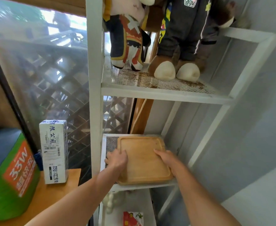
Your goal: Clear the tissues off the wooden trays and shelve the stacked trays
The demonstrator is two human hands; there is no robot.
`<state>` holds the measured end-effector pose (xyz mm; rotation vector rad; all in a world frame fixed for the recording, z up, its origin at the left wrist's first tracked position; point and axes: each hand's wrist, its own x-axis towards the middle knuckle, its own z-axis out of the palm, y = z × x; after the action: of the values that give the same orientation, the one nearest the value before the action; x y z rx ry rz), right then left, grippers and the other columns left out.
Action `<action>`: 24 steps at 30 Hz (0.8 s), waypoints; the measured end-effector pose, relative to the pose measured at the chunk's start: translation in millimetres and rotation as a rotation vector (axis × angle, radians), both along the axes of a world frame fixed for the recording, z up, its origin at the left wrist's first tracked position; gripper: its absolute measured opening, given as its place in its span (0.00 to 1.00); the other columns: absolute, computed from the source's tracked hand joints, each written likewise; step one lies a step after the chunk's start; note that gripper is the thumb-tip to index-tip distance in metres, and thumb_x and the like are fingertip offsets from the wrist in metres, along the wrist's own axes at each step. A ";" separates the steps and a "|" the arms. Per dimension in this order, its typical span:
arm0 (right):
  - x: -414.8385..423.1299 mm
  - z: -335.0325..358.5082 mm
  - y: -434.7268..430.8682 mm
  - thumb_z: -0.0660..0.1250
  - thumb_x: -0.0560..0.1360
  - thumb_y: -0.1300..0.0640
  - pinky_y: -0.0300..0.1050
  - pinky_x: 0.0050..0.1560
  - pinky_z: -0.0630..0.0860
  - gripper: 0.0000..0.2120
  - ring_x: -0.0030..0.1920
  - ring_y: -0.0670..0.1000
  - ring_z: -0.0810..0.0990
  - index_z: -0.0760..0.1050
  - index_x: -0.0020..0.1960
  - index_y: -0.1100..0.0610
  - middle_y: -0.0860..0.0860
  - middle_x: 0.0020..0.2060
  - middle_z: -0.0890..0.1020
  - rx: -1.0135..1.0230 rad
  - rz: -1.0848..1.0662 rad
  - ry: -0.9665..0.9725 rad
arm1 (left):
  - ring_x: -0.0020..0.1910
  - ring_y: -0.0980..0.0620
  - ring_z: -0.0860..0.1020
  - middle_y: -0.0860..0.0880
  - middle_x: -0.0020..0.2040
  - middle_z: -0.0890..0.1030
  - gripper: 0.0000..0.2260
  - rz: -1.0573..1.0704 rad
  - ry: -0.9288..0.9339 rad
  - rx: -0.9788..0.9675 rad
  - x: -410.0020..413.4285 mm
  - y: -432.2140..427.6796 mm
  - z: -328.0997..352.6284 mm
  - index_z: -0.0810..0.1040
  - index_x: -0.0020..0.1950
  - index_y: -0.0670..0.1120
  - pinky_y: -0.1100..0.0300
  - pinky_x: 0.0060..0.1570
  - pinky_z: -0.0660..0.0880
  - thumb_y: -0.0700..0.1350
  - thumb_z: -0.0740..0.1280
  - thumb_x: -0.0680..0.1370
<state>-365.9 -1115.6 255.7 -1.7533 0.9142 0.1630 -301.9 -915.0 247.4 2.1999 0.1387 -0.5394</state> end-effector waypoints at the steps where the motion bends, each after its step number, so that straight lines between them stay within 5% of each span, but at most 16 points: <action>1: 1.0 -0.4 -0.6 0.71 0.74 0.39 0.61 0.67 0.74 0.32 0.60 0.61 0.79 0.73 0.69 0.58 0.58 0.60 0.81 -0.019 0.010 0.000 | 0.69 0.35 0.64 0.36 0.72 0.63 0.21 0.011 -0.005 -0.010 -1.4 -0.1 -1.2 0.70 0.69 0.40 0.40 0.69 0.63 0.52 0.54 0.83; 11: 6.4 -7.4 4.4 0.67 0.76 0.38 0.55 0.65 0.74 0.33 0.64 0.59 0.77 0.71 0.71 0.60 0.57 0.65 0.78 -0.211 0.096 -0.005 | 0.65 0.39 0.66 0.38 0.70 0.62 0.16 0.084 -0.101 -0.018 -2.4 0.8 -6.1 0.72 0.63 0.38 0.44 0.65 0.66 0.48 0.56 0.83; 18: -4.1 3.3 44.0 0.63 0.80 0.49 0.54 0.65 0.73 0.21 0.67 0.61 0.73 0.70 0.70 0.58 0.59 0.70 0.70 -0.521 0.026 0.118 | 0.65 0.37 0.67 0.37 0.71 0.62 0.18 -0.003 -0.075 0.017 -3.1 8.3 8.4 0.67 0.69 0.37 0.42 0.66 0.67 0.46 0.56 0.83; 24: -38.7 38.9 70.3 0.62 0.78 0.52 0.54 0.67 0.72 0.23 0.68 0.63 0.72 0.71 0.70 0.59 0.62 0.70 0.70 -0.705 0.078 0.139 | 0.71 0.36 0.61 0.37 0.73 0.60 0.24 -0.101 -0.140 -0.036 -20.5 16.9 31.8 0.62 0.74 0.39 0.40 0.70 0.63 0.45 0.59 0.79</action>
<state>-404.6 -1045.3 294.6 -2.4531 1.0837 0.0068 -322.4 -898.1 279.2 2.2095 -0.0563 -0.4385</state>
